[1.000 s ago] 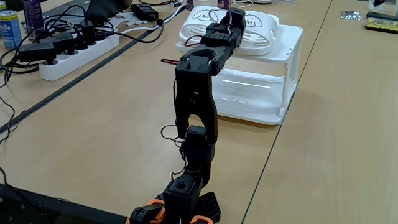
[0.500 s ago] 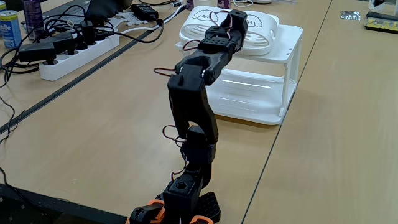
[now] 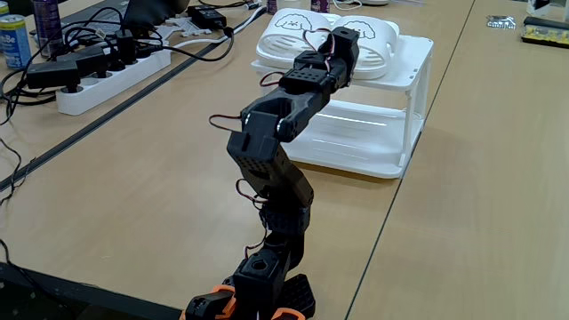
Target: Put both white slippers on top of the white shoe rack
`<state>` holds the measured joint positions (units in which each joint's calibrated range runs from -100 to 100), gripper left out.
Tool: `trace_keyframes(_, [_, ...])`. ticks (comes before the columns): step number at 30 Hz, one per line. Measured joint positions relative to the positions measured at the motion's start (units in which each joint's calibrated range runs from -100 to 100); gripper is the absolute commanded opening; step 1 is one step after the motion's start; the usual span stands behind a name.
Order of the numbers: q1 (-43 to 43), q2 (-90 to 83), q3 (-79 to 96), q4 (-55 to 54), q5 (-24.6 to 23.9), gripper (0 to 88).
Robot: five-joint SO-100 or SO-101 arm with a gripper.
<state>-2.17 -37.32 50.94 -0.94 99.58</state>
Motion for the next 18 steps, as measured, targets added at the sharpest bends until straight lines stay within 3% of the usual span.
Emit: trace_keyframes(18, [0.00, -3.30, 4.40, 0.00, 0.00, 19.4])
